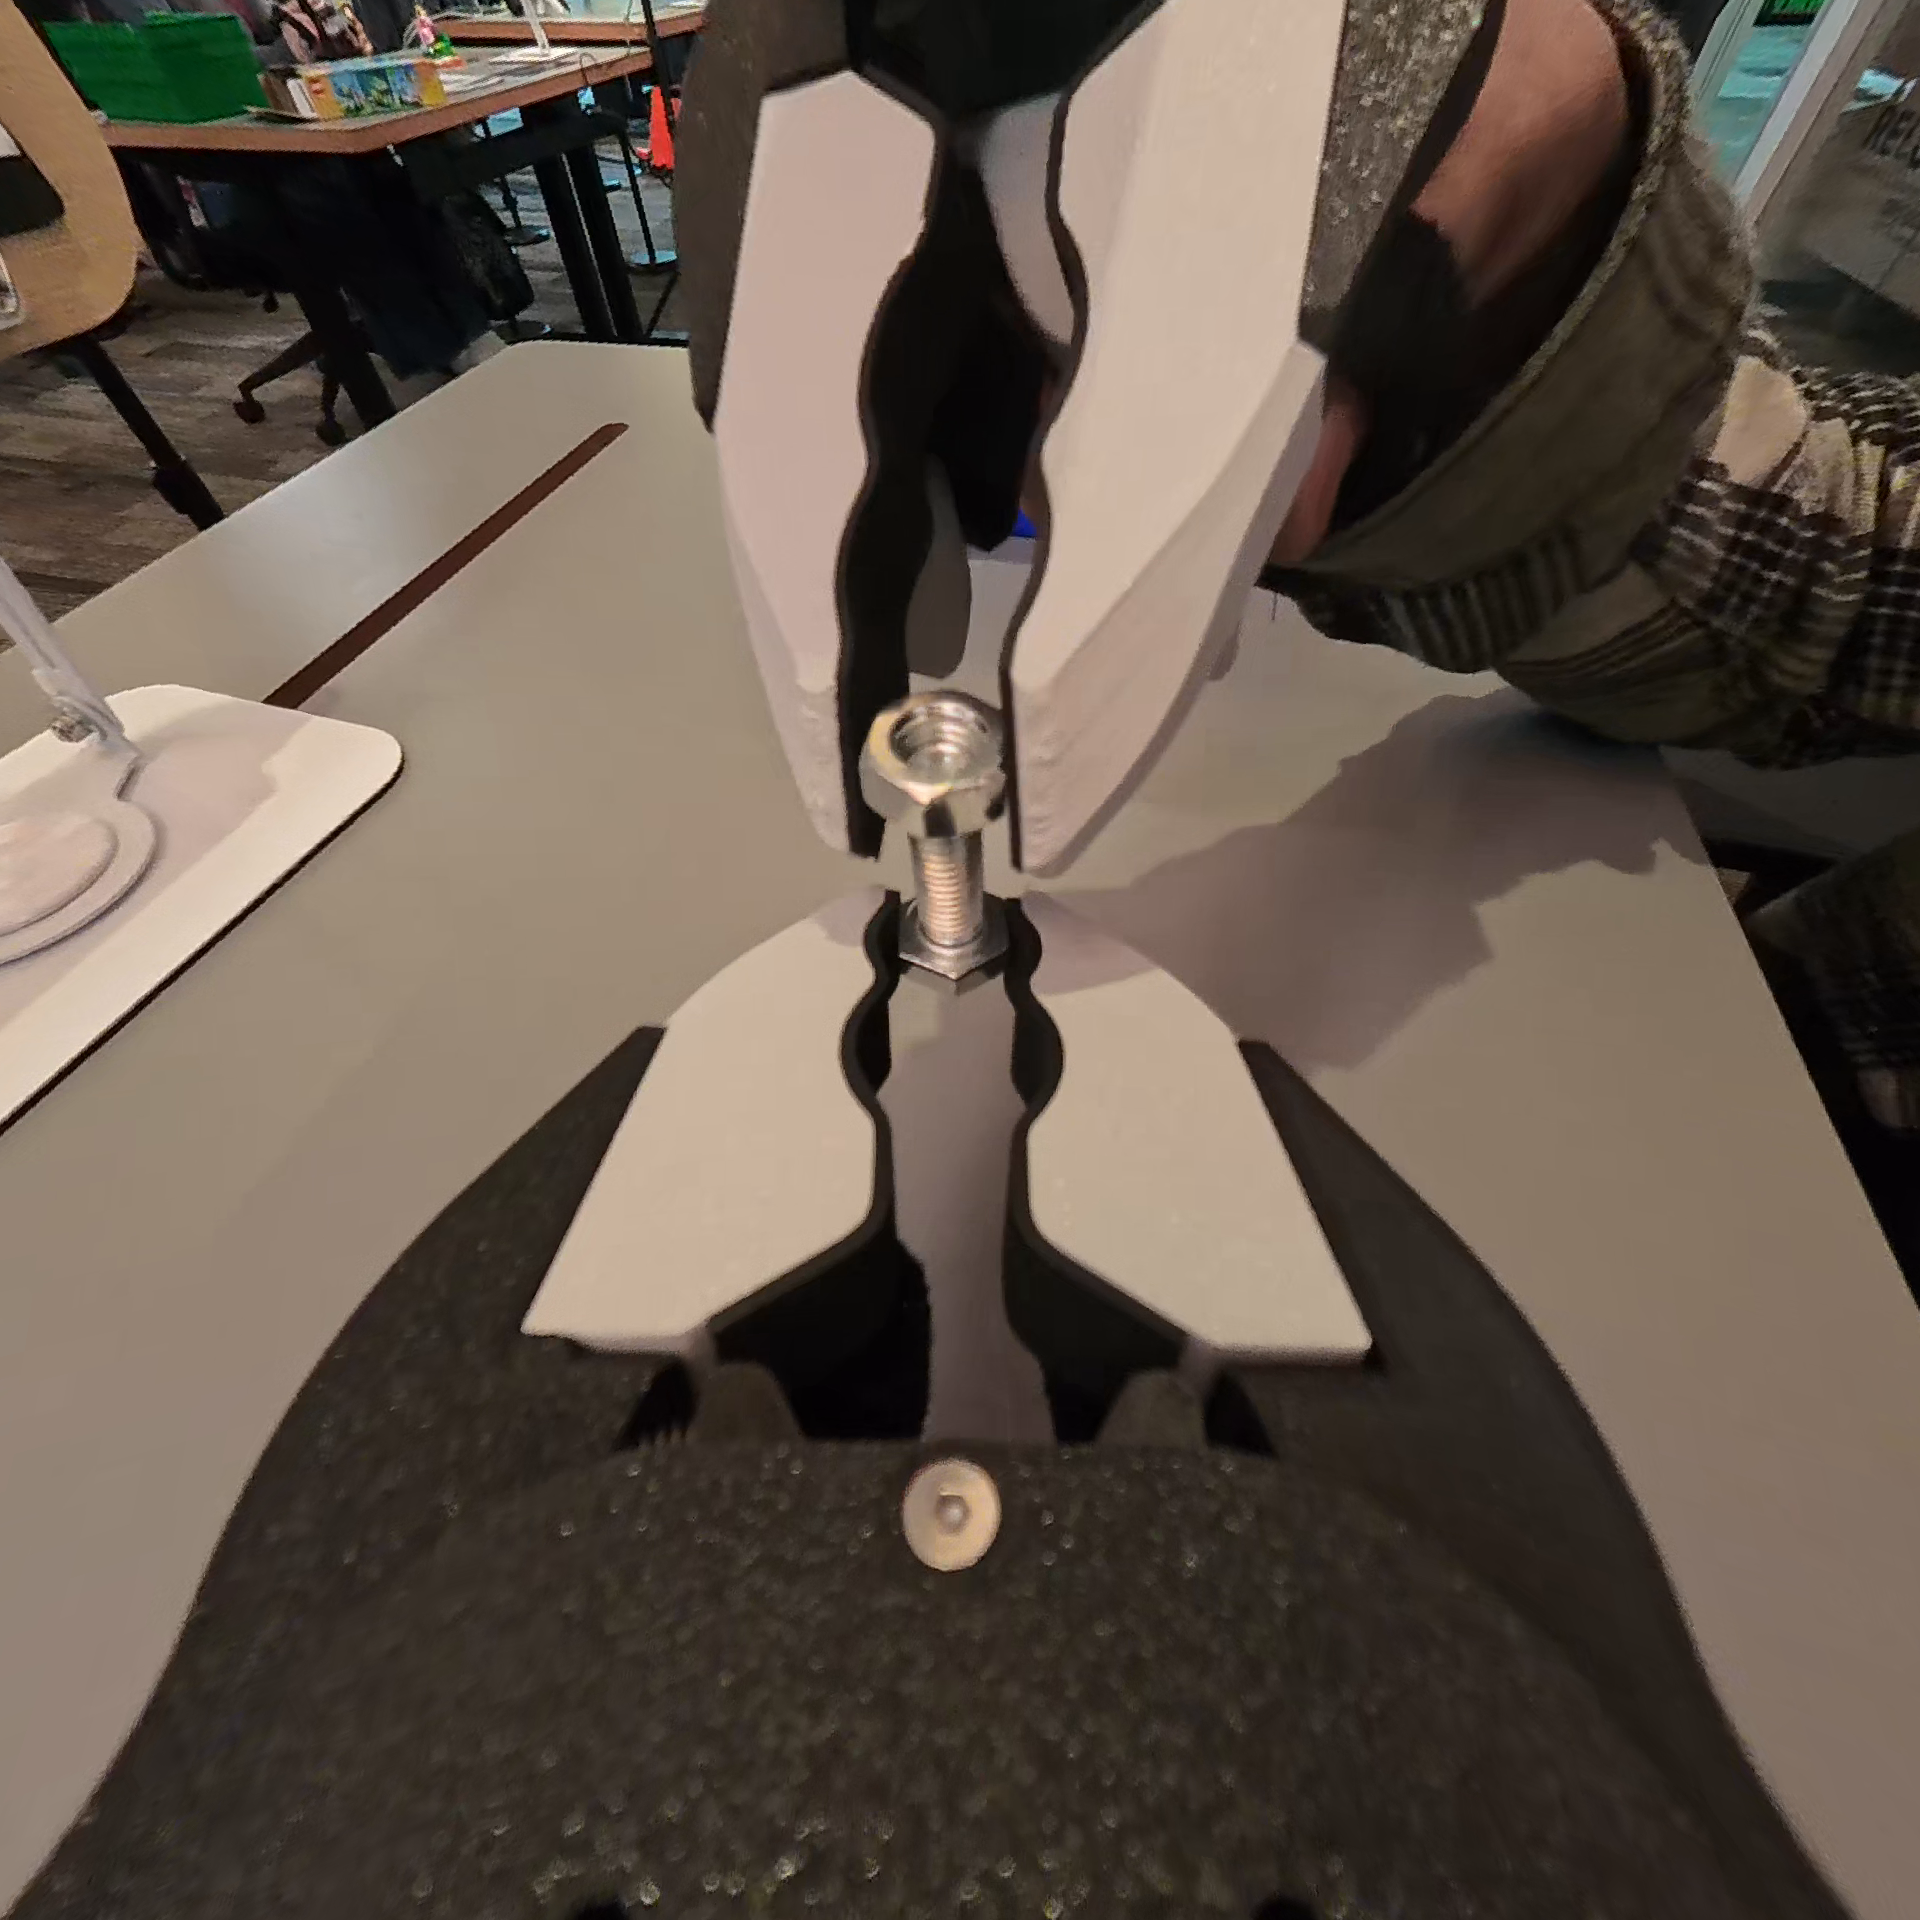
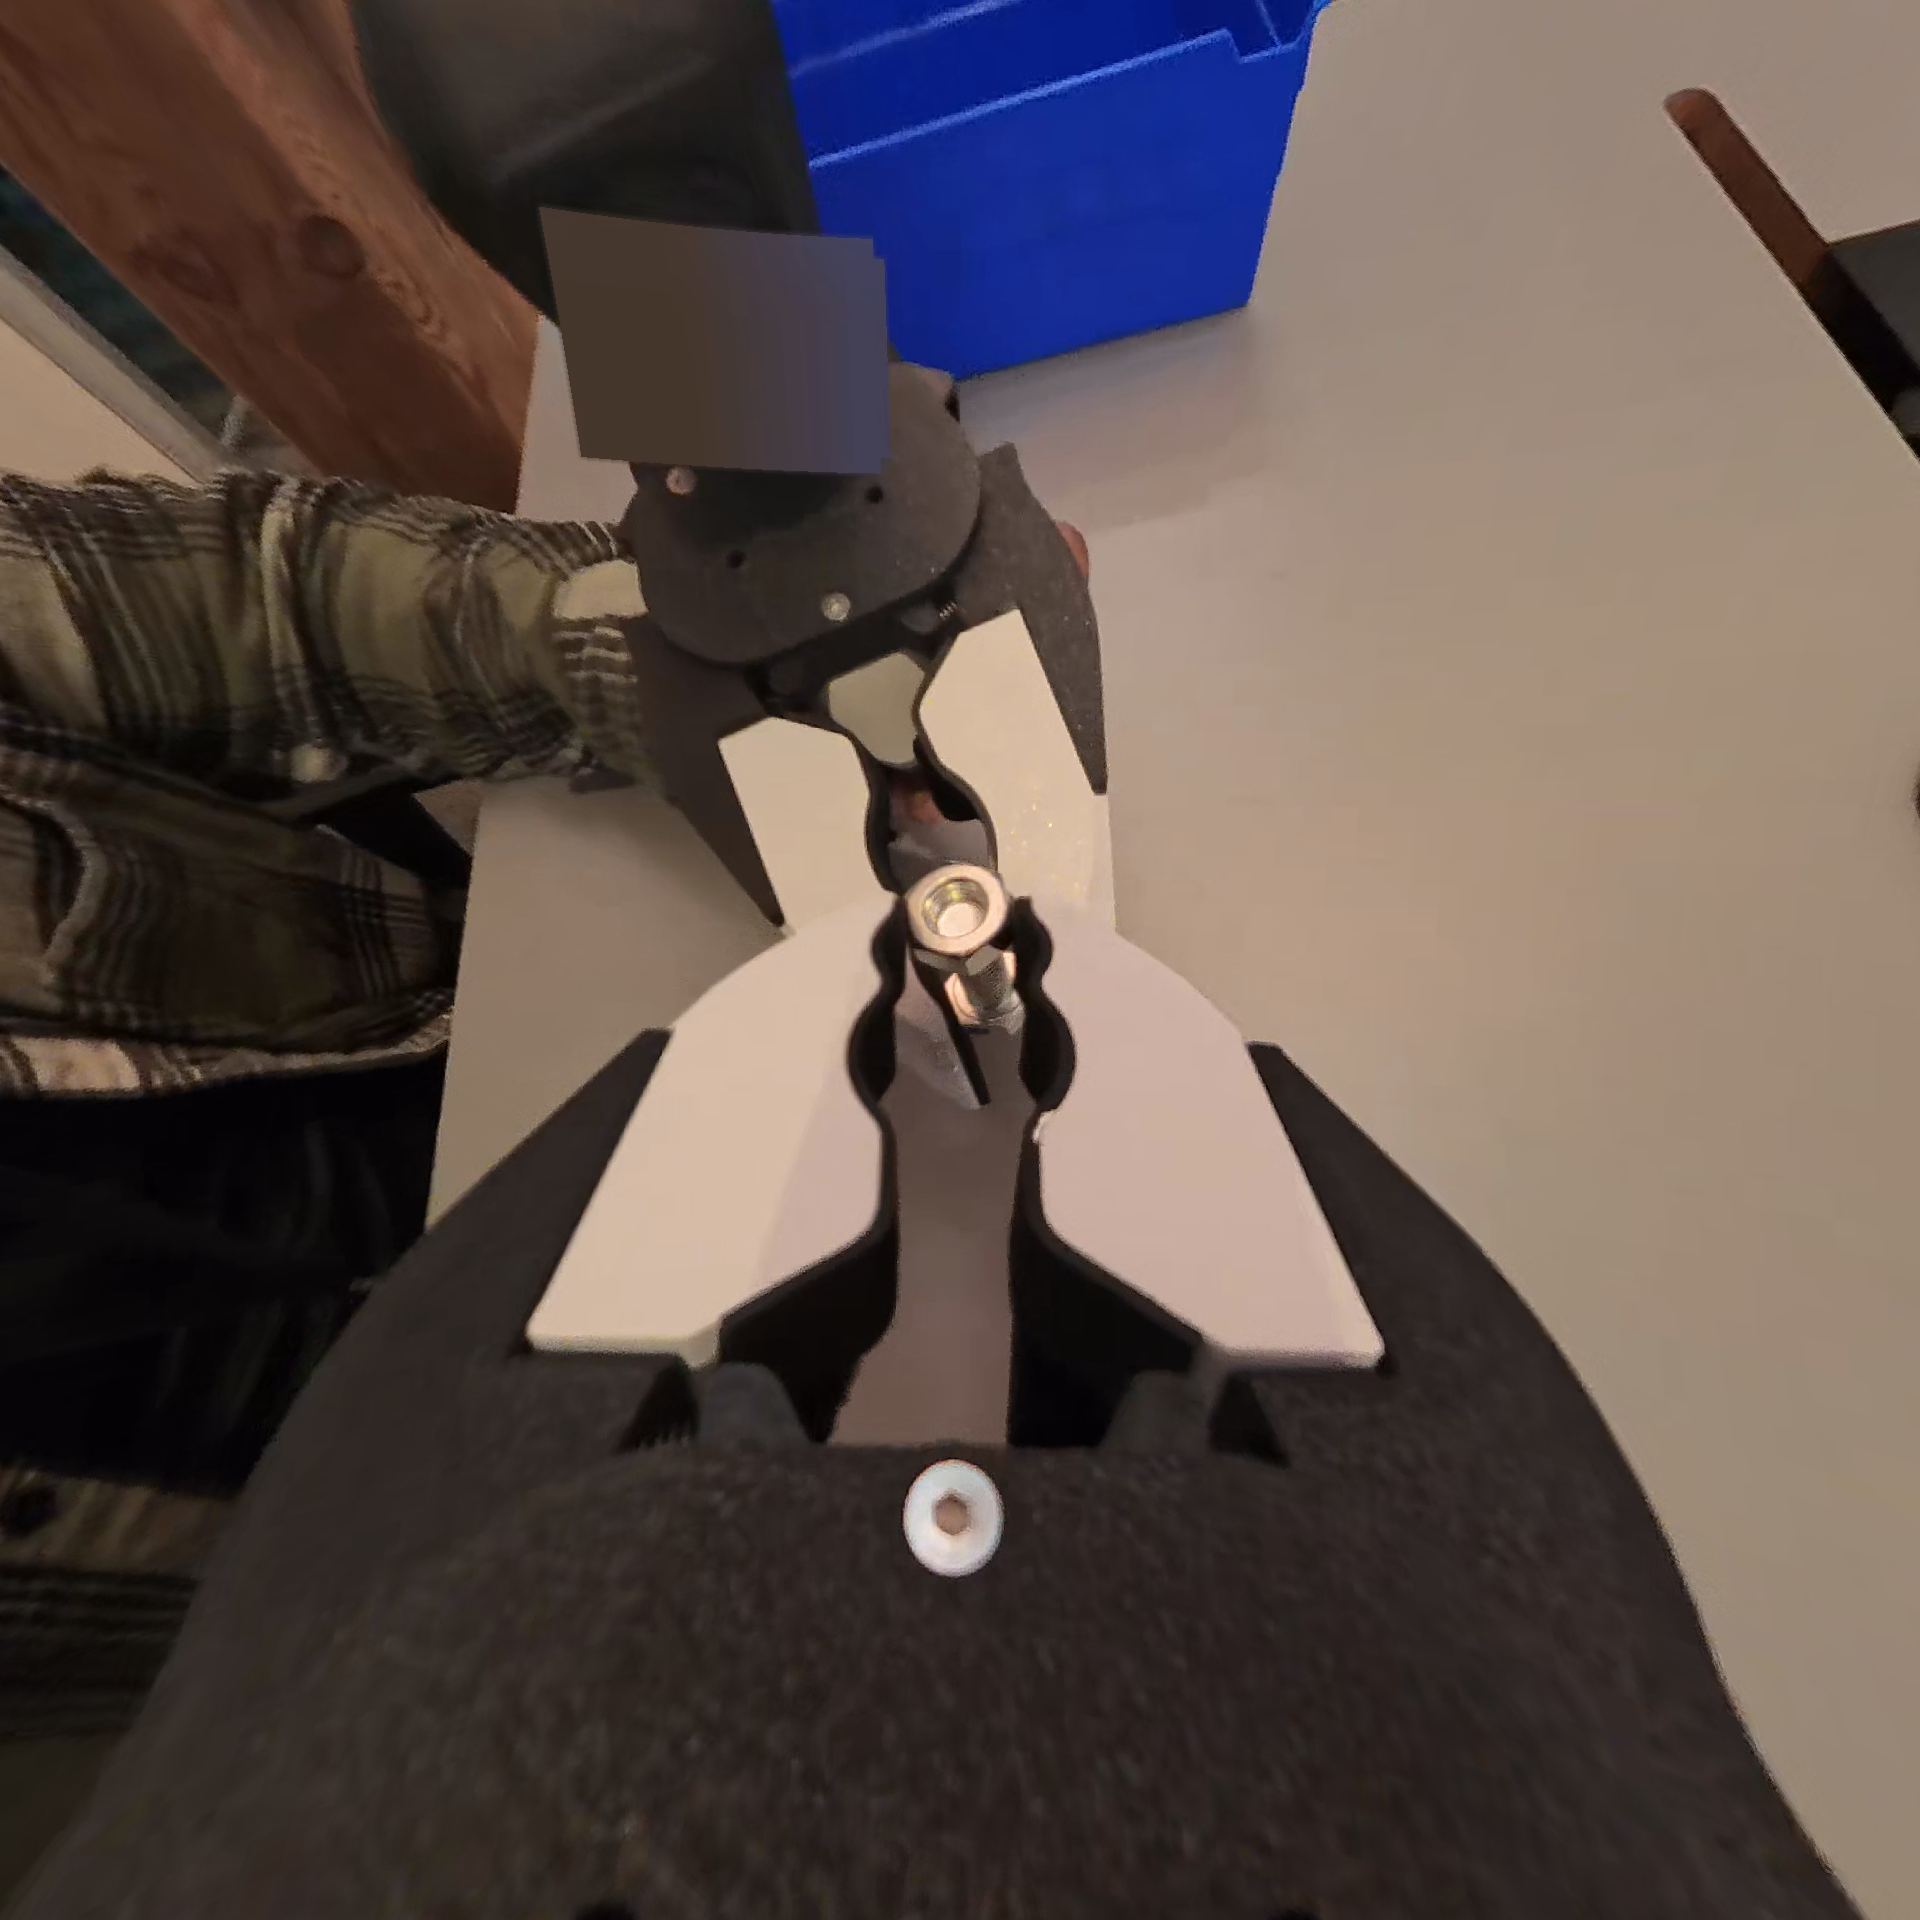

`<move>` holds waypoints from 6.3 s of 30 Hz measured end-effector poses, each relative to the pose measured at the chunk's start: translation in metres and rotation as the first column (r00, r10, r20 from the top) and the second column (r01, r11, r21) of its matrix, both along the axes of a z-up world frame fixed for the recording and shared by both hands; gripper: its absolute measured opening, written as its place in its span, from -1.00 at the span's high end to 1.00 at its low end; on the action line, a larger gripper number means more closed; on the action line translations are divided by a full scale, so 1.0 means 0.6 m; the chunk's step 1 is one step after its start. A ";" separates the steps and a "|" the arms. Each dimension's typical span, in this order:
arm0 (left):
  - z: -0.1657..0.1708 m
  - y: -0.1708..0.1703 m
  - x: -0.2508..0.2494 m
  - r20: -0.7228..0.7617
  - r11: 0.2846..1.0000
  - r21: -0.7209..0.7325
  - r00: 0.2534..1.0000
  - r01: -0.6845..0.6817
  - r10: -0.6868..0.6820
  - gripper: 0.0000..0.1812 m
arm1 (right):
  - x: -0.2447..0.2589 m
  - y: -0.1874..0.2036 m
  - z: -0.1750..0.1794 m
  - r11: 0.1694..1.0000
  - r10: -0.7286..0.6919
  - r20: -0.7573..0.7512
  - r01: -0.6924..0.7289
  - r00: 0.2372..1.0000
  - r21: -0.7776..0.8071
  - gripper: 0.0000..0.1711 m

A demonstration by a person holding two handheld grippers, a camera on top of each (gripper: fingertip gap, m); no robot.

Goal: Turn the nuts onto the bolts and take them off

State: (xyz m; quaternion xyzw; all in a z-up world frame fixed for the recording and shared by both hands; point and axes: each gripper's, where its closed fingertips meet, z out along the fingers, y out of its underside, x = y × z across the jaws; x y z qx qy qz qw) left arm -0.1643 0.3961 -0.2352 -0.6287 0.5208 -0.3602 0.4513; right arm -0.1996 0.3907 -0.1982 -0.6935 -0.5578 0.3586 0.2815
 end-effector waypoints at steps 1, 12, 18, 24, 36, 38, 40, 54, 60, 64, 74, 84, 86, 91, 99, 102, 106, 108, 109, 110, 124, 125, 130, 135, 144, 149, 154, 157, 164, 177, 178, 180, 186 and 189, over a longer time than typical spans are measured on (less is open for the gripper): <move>0.001 -0.001 0.000 0.005 1.000 -0.001 1.000 0.006 -0.006 0.80 | 0.000 -0.001 0.002 1.000 0.015 0.002 -0.015 1.000 0.024 0.78; 0.015 -0.060 0.016 0.065 0.974 -0.012 0.972 0.226 -0.225 0.80 | 0.020 -0.052 0.015 0.890 0.404 -0.062 -0.377 0.912 0.258 0.80; 0.023 -0.063 0.015 0.104 0.968 -0.030 0.964 0.248 -0.243 0.80 | 0.022 -0.055 0.023 0.892 0.418 -0.107 -0.385 0.902 0.237 0.80; 0.022 -0.093 0.017 0.121 0.930 -0.064 0.928 0.361 -0.352 0.80 | 0.020 -0.082 0.022 0.822 0.539 -0.138 -0.485 0.831 0.298 0.80; 0.019 -0.069 0.017 0.134 0.954 -0.098 0.953 0.284 -0.270 0.80 | 0.013 -0.019 0.023 0.914 0.351 -0.196 -0.290 0.916 0.285 0.13; 0.021 -0.068 0.016 0.135 0.956 -0.090 0.955 0.278 -0.264 0.80 | 0.019 0.000 0.029 0.938 0.292 -0.222 -0.234 0.930 0.255 0.15; 0.025 -0.068 0.015 0.147 0.958 -0.083 0.954 0.276 -0.262 0.80 | 0.029 0.017 0.031 0.953 0.245 -0.236 -0.189 0.940 0.235 0.18; 0.027 -0.058 0.013 0.147 0.968 -0.073 0.962 0.241 -0.228 0.80 | 0.025 0.017 0.030 0.960 0.212 -0.199 -0.166 0.957 0.227 0.17; 0.029 -0.048 0.011 0.151 0.975 -0.073 0.969 0.208 -0.195 0.80 | 0.029 0.008 0.045 0.970 0.212 -0.241 -0.174 0.947 0.171 0.22; 0.025 -0.018 0.002 0.136 0.993 -0.068 0.986 0.101 -0.091 0.80 | 0.015 -0.003 0.040 0.988 0.145 -0.186 -0.132 0.972 0.078 0.35; 0.026 0.000 -0.005 0.117 0.999 -0.042 0.993 0.017 -0.012 0.80 | -0.006 0.003 0.025 0.999 0.023 -0.107 -0.018 0.994 0.051 0.77; 0.033 -0.019 0.001 0.160 0.992 -0.070 0.983 0.107 -0.095 0.80 | 0.006 -0.002 0.062 0.963 0.173 -0.225 -0.117 0.959 0.242 0.78; 0.031 -0.016 0.000 0.151 0.994 -0.061 0.985 0.095 -0.084 0.80 | 0.012 0.006 0.070 0.969 0.148 -0.252 -0.089 0.956 0.230 0.78; 0.023 -0.006 -0.005 0.107 0.998 -0.021 0.993 0.052 -0.049 0.80 | 0.031 0.011 0.087 0.990 0.024 -0.307 0.020 0.951 0.140 0.78; 0.038 -0.014 0.000 0.125 0.999 0.025 0.991 0.040 -0.043 0.80 | 0.360 -0.020 0.071 0.814 -0.495 -0.235 0.541 0.836 0.212 0.78; 0.036 -0.018 0.006 0.115 0.998 0.039 0.992 0.039 -0.043 0.80 | 0.572 -0.033 0.048 0.604 -0.759 -0.151 0.772 0.633 0.198 0.78; 0.031 -0.015 0.012 0.104 0.998 0.063 0.994 0.016 -0.023 0.80 | 0.759 -0.061 -0.041 0.416 -0.909 0.037 0.895 0.415 0.164 0.78; 0.029 -0.013 0.012 0.100 0.997 0.072 0.995 0.008 -0.015 0.80 | 0.788 -0.069 -0.087 0.399 -0.916 0.094 0.911 0.391 0.104 0.77; 0.027 -0.012 0.012 0.096 0.997 0.074 0.995 0.006 -0.013 0.79 | 0.795 -0.072 -0.109 0.398 -0.914 0.126 0.913 0.386 0.087 0.77; 0.025 -0.010 0.012 0.091 0.997 0.076 0.996 0.003 -0.010 0.79 | 0.801 -0.074 -0.127 0.397 -0.911 0.153 0.914 0.383 0.081 0.77; 0.017 -0.010 0.017 0.099 0.999 0.049 0.995 0.017 -0.022 0.80 | 0.699 -0.066 0.014 0.473 -0.851 -0.142 0.856 0.505 0.209 0.57; 0.018 -0.011 0.018 0.107 0.999 0.041 0.994 0.021 -0.025 0.80 | 0.650 -0.065 0.041 0.517 -0.800 -0.213 0.824 0.561 0.229 0.57; 0.012 -0.017 0.022 0.100 0.999 0.023 0.994 0.042 -0.044 0.79 | 0.357 -0.078 0.105 0.808 -0.380 -0.478 0.536 0.792 0.246 0.55; 0.014 -0.026 0.026 0.096 0.997 0.033 0.993 0.063 -0.066 0.80 | 0.160 -0.061 0.085 0.937 -0.095 -0.564 0.265 0.820 0.229 0.59; 0.010 -0.048 0.037 0.071 0.992 0.039 0.990 0.116 -0.119 0.80 | 0.049 -0.043 0.024 0.963 0.047 -0.493 0.091 0.869 0.253 0.65; 0.007 -0.056 0.043 0.059 0.990 0.039 0.989 0.135 -0.138 0.80 | 0.039 -0.052 0.009 0.959 0.088 -0.464 0.052 0.882 0.280 0.89; 0.010 -0.063 0.046 0.096 0.984 -0.012 0.980 0.175 -0.173 0.70 | 0.061 -0.055 0.030 0.946 0.059 -0.474 0.103 0.879 0.308 0.89; 0.001 -0.055 0.047 0.093 0.986 -0.051 0.984 0.160 -0.154 0.45 | 0.136 -0.028 0.063 0.914 -0.061 -0.455 0.232 0.888 0.332 0.89; 0.003 -0.064 0.054 0.085 0.984 -0.018 0.981 0.179 -0.177 0.32 | 0.543 0.109 0.114 0.610 -0.655 -0.301 0.720 0.693 0.331 0.89; -0.011 -0.064 0.058 0.014 0.985 0.037 0.986 0.168 -0.168 0.40 | 0.792 0.155 -0.090 0.427 -0.904 0.063 0.898 0.422 0.109 0.89; -0.012 -0.064 0.058 0.012 0.985 0.035 0.986 0.168 -0.169 0.40 | 0.792 0.155 -0.098 0.428 -0.904 0.074 0.899 0.422 0.096 0.89; -0.012 -0.064 0.056 0.007 0.985 0.036 0.986 0.167 -0.167 0.41 | 0.797 0.154 -0.109 0.425 -0.904 0.094 0.900 0.416 0.101 0.88; -0.008 -0.064 0.054 0.009 0.985 0.042 0.986 0.166 -0.167 0.43 | 0.795 0.152 -0.083 0.420 -0.907 0.059 0.898 0.416 0.128 0.86; -0.008 -0.063 0.054 0.009 0.986 0.044 0.986 0.164 -0.164 0.43 | 0.776 0.147 -0.026 0.440 -0.895 0.009 0.881 0.445 0.174 0.85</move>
